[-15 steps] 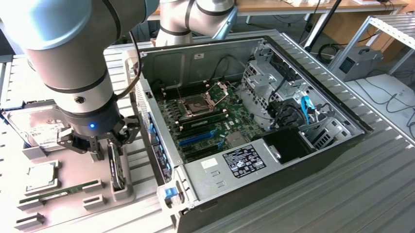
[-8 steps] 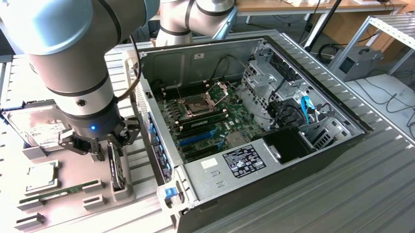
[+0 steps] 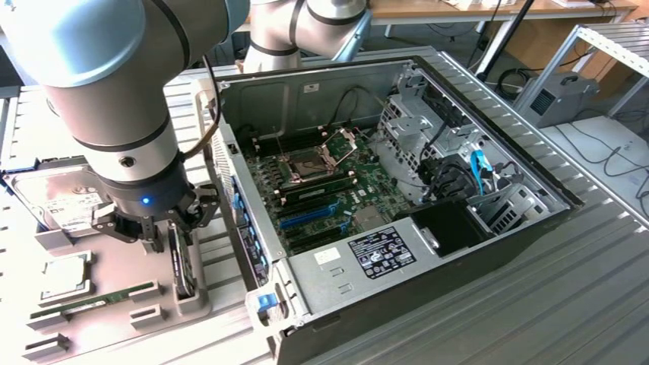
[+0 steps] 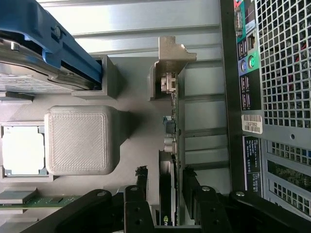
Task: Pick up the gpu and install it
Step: 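Pick up the gpu and move the gpu toward the slot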
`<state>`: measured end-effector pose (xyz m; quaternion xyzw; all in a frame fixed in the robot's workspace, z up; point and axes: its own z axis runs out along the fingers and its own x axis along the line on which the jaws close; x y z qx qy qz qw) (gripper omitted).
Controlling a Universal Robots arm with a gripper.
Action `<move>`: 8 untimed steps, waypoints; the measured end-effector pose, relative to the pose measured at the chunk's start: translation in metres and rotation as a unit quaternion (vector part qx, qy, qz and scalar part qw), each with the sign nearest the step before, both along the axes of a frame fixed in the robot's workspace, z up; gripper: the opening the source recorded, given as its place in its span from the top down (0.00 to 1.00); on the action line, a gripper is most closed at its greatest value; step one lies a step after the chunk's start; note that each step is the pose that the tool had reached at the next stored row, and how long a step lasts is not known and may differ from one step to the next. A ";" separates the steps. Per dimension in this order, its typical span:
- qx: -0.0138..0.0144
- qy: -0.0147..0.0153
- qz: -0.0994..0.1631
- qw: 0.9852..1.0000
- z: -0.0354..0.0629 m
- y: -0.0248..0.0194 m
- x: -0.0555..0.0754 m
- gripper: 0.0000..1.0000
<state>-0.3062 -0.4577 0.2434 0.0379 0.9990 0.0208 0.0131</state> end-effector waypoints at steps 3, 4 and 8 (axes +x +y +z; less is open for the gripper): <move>0.000 0.000 0.000 1.000 0.0000 0.0000 0.000 0.73; 0.000 0.000 0.000 1.000 0.0000 0.0000 0.000 0.73; 0.000 0.000 0.000 1.000 0.0000 0.0000 0.000 0.74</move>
